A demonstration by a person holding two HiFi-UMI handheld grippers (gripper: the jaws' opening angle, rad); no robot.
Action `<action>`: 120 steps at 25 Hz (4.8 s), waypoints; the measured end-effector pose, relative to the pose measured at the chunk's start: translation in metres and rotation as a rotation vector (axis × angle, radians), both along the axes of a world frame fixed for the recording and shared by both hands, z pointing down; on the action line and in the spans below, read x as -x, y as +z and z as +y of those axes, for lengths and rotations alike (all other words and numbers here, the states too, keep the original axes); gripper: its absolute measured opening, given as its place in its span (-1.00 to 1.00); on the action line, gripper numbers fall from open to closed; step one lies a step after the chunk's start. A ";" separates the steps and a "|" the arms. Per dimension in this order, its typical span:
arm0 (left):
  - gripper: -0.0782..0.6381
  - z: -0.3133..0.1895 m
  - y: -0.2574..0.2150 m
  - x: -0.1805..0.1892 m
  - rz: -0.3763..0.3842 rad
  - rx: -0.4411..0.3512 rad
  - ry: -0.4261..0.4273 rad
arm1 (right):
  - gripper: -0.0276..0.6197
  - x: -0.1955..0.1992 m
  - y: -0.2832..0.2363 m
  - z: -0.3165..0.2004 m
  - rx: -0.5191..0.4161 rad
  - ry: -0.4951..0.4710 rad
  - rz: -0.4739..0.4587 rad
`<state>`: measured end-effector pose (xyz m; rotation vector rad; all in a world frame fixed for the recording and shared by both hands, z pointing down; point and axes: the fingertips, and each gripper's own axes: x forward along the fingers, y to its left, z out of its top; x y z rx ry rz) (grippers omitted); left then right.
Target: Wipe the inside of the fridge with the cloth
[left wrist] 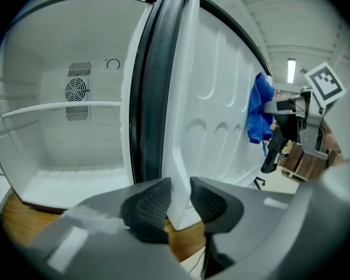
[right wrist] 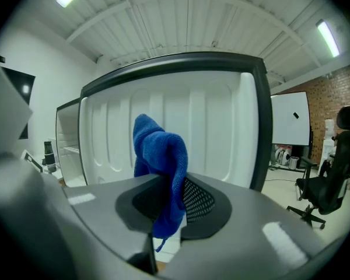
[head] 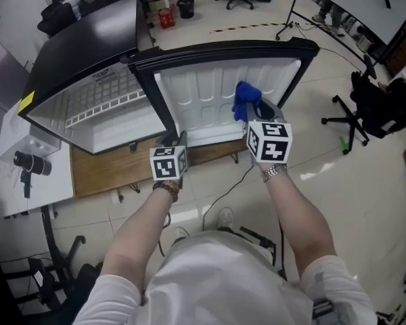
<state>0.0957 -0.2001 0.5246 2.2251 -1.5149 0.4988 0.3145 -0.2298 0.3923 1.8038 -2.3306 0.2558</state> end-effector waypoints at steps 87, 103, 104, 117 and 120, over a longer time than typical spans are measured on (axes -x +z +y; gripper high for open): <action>-0.64 0.018 -0.006 0.002 0.032 -0.004 -0.045 | -0.74 -0.063 0.118 0.001 0.172 0.143 0.058; -0.64 0.019 -0.006 0.002 0.039 -0.006 -0.058 | -0.74 -0.072 0.091 0.021 0.133 0.153 0.012; -0.64 0.018 -0.006 0.001 0.041 -0.006 -0.055 | -0.74 -0.064 0.087 0.025 0.123 0.130 0.008; -0.63 0.017 -0.006 0.000 0.042 0.008 -0.003 | -0.74 0.132 0.099 0.072 0.156 -0.259 -0.059; -0.63 0.018 -0.006 -0.001 0.036 0.011 0.007 | -0.74 0.157 0.114 0.068 0.187 -0.290 -0.058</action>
